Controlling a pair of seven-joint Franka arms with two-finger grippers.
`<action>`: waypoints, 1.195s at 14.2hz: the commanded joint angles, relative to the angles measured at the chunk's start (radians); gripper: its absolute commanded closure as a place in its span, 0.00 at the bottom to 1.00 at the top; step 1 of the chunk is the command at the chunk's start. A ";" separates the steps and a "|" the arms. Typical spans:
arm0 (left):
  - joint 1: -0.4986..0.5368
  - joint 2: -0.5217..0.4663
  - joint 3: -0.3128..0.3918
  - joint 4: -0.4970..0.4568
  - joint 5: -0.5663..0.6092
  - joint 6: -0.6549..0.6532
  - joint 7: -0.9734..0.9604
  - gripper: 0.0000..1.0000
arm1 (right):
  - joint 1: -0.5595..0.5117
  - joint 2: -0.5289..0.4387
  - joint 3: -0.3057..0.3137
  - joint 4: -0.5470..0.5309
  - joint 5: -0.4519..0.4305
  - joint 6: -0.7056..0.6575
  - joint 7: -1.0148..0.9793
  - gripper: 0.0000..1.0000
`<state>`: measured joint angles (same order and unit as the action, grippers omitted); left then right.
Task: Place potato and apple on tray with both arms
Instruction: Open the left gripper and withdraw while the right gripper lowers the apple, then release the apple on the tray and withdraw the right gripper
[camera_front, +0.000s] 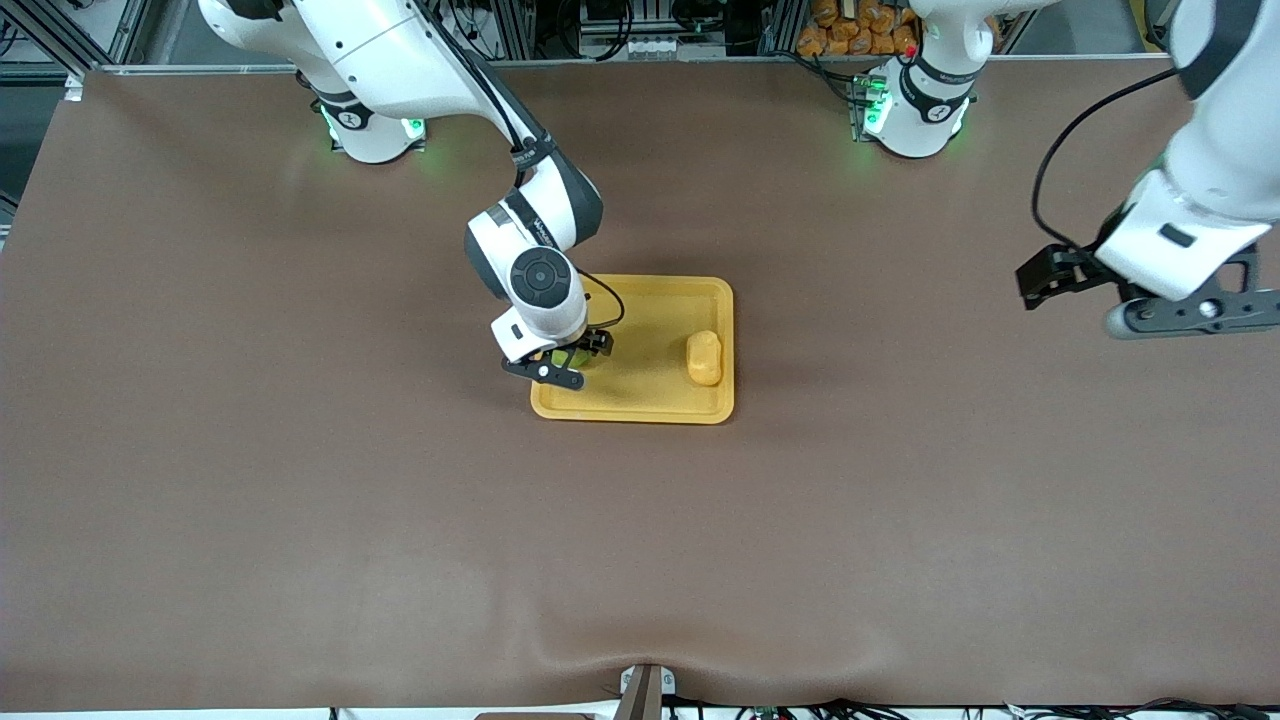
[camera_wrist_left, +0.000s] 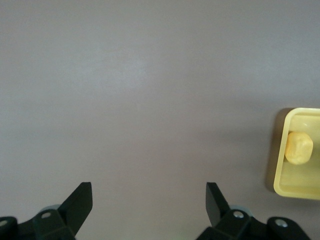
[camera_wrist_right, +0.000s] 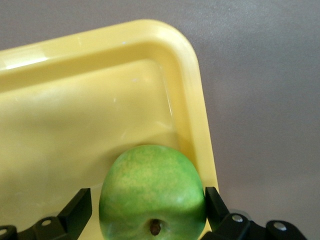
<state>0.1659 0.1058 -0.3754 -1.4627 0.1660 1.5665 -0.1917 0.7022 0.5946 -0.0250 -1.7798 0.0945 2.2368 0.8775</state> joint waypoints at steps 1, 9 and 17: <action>0.032 -0.047 0.001 -0.013 -0.037 -0.017 0.075 0.00 | -0.006 -0.001 -0.003 0.028 0.001 -0.020 0.000 0.00; -0.152 -0.194 0.296 -0.122 -0.111 -0.100 0.204 0.00 | -0.055 -0.087 -0.007 0.062 -0.009 -0.195 -0.040 0.00; -0.171 -0.262 0.294 -0.170 -0.112 -0.103 0.190 0.00 | -0.184 -0.096 -0.007 0.307 -0.004 -0.451 -0.084 0.00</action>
<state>-0.0058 -0.1391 -0.0896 -1.6132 0.0713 1.4598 0.0003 0.5743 0.5002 -0.0469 -1.5518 0.0929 1.8674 0.8256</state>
